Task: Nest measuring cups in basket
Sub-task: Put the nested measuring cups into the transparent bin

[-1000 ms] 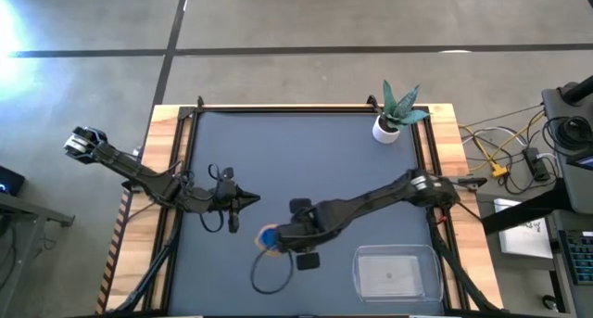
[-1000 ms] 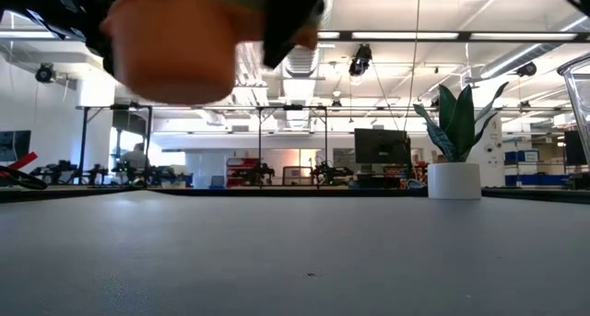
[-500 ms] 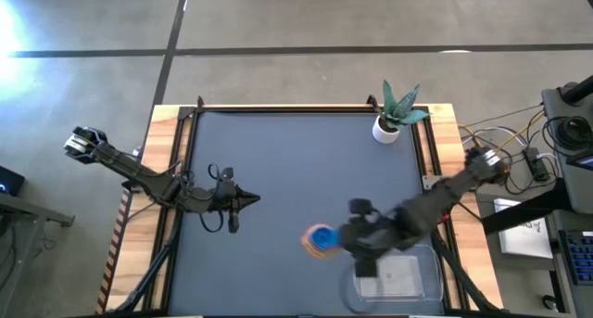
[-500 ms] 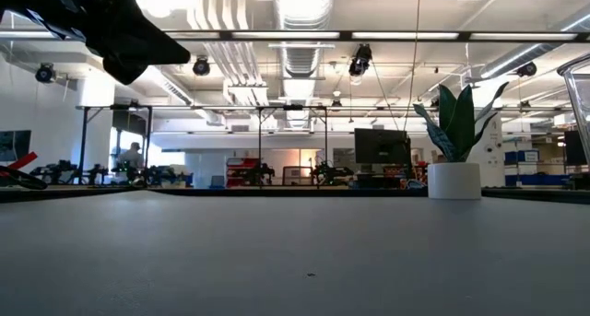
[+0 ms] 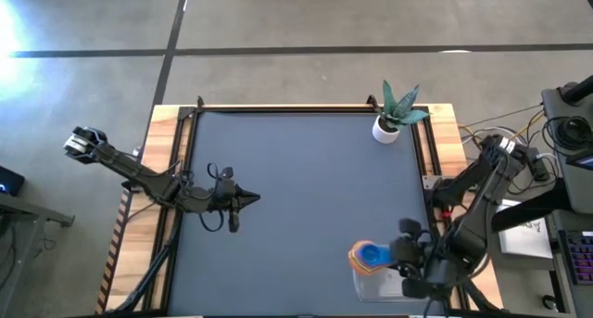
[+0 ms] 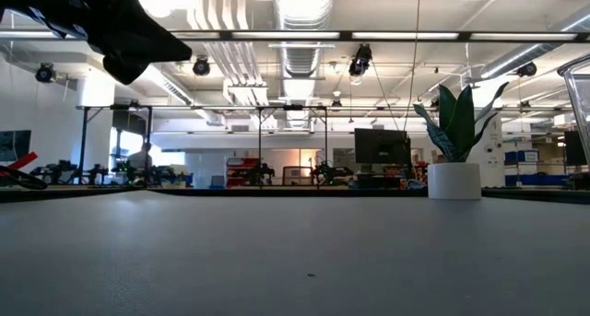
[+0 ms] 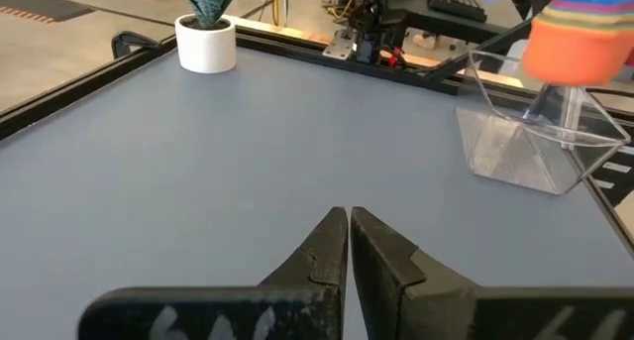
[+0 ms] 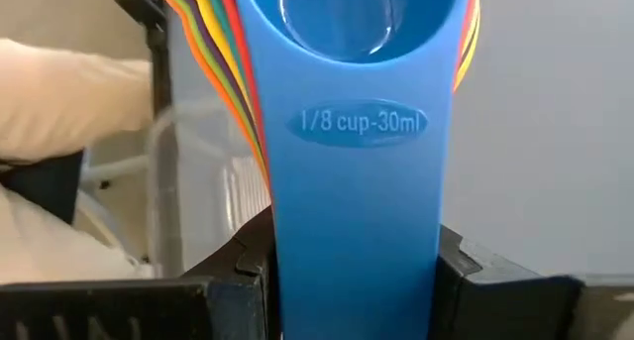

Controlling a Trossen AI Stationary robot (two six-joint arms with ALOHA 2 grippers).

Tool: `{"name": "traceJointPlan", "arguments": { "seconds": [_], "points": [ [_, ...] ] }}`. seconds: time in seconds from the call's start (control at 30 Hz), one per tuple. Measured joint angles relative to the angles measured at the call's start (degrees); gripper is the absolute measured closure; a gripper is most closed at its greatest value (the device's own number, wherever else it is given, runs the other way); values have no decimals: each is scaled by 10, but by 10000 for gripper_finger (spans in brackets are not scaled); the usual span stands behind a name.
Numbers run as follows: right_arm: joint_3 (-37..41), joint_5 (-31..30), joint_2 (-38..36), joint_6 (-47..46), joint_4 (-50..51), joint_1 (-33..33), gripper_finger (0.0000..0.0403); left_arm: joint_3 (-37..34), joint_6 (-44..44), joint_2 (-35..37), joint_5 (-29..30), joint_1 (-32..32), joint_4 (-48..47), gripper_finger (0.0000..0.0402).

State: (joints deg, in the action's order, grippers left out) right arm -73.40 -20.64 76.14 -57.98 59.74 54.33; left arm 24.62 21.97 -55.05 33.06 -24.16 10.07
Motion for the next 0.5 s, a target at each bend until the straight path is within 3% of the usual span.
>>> {"name": "traceJointPlan", "arguments": {
  "seconds": [0.5],
  "points": [
    [81,38,24,-87,-29,74,276,0,2,0,0,0,4,402]
  ]
}}
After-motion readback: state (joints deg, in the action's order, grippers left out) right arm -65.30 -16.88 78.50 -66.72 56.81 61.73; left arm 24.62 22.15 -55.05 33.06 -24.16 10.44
